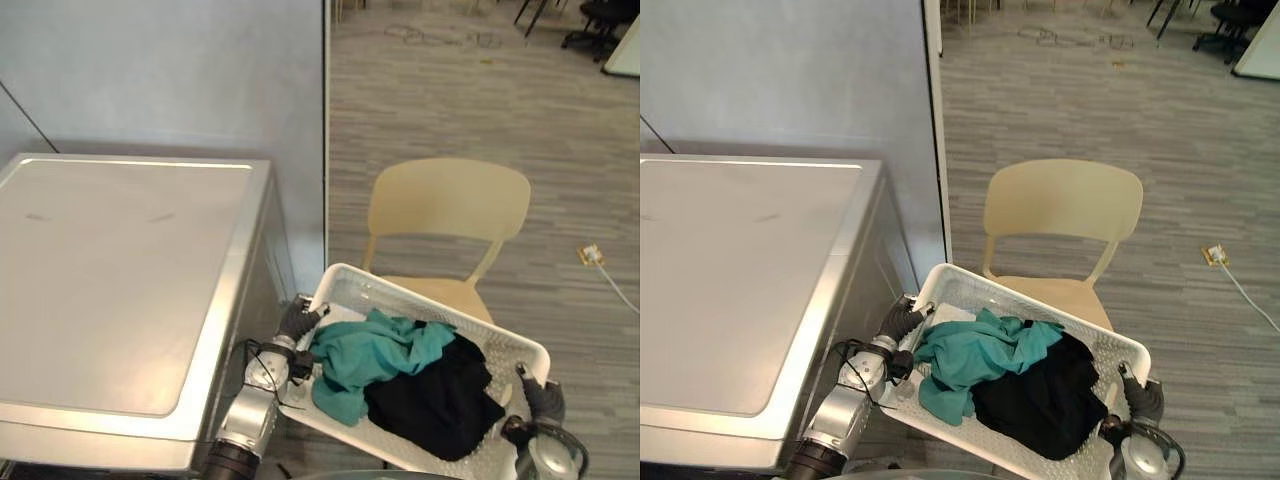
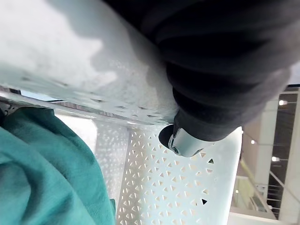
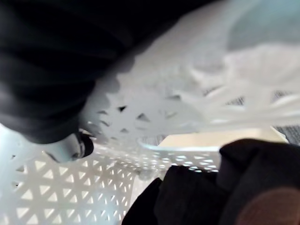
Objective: Pick up the laundry basket with both hands and put the clothes into the washing machine.
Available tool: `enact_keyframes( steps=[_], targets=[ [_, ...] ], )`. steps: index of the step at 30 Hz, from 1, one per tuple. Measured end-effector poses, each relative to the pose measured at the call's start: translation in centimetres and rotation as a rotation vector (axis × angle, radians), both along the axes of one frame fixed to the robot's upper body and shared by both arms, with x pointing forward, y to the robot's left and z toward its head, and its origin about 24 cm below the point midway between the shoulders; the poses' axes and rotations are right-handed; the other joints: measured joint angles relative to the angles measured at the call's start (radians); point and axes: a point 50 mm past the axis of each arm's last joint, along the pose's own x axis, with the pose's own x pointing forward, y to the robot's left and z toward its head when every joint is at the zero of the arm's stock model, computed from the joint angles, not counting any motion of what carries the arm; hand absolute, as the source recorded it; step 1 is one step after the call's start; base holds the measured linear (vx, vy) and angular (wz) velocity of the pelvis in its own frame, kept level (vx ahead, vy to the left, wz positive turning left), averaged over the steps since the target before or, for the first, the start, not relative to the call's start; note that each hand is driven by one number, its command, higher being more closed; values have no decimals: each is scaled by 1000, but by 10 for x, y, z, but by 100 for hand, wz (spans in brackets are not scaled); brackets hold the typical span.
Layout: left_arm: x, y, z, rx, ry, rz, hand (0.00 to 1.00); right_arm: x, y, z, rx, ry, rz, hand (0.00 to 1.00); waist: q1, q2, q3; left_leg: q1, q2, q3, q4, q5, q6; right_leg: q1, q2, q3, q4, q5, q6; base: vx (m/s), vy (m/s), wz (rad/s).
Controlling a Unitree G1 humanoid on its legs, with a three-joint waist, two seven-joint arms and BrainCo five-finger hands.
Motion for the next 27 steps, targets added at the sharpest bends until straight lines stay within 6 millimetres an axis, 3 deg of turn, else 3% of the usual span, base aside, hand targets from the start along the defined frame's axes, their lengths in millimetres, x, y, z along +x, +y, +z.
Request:
enact_keyframes(
  steps=[1,4,6,8,9,10,13,15,16,18,22,25,27],
  targets=[
    [0,1,-1,6,4,3,100,2,-1,-1,1,13,11,100,10,17,-8,-7,27,-8,15,4,-6,1,33,12,-15,1,0,57,-123,-42],
    [5,1,3,15,-14,-2,100,7,1,2,-1,1,16,100,15,19,-9,-37,81,-93,52,59,-86,38,107,53,-106,5,4,63,-165,-32],
    [11,4,8,34,-36,-3,100,11,5,3,0,-9,32,100,11,8,-6,-63,102,-140,80,106,-107,38,134,49,-113,17,-13,14,-155,-21],
    [9,10,1,53,-10,15,100,15,9,5,-7,-17,65,100,16,-17,-7,-46,103,-177,82,167,-105,76,149,57,-136,23,-23,5,-162,-25],
    [8,11,0,52,-3,21,100,15,9,5,-11,-13,71,100,14,-17,-7,-42,101,-194,85,182,-89,91,157,54,-146,25,-27,21,-186,-5],
    [7,10,-1,53,-1,19,100,12,9,4,-16,-3,69,100,13,-20,-6,-46,89,-243,96,214,-50,116,165,51,-160,32,-38,13,-153,-5],
    [7,6,0,50,-5,6,100,10,7,6,-31,-4,54,100,12,-14,-10,-37,87,-263,74,262,-56,155,173,31,-198,43,-56,5,-113,5],
    [8,3,2,44,-19,0,100,11,3,10,-53,-10,46,100,13,-16,-8,-5,84,-238,26,260,-58,159,181,31,-223,54,-74,-5,-35,3],
    [8,0,3,40,-22,-7,100,11,2,11,-56,-10,45,100,15,-20,-6,-11,67,-250,22,227,-82,160,176,37,-226,58,-80,0,0,0],
    [8,-5,4,40,-27,-24,100,6,-1,10,-60,-2,28,100,13,-16,-8,0,21,-266,-3,189,-70,160,175,27,-220,58,-81,-16,57,7],
    [12,-15,9,47,-52,-59,100,-4,-9,15,-81,-6,-10,100,7,-18,-7,57,-39,-268,-178,169,-68,157,159,10,-246,81,-68,-31,71,25],
    [20,-30,13,64,-66,-120,100,-20,-14,12,-77,24,-61,100,-11,-32,1,52,-52,-281,-233,151,-86,138,145,-34,-209,93,-67,-43,88,56],
    [24,-35,12,78,-55,-141,100,-25,-12,15,-78,17,-93,100,-13,-41,7,52,-55,-296,-238,150,-87,106,142,-3,-144,110,-41,-44,103,37]
  ],
)
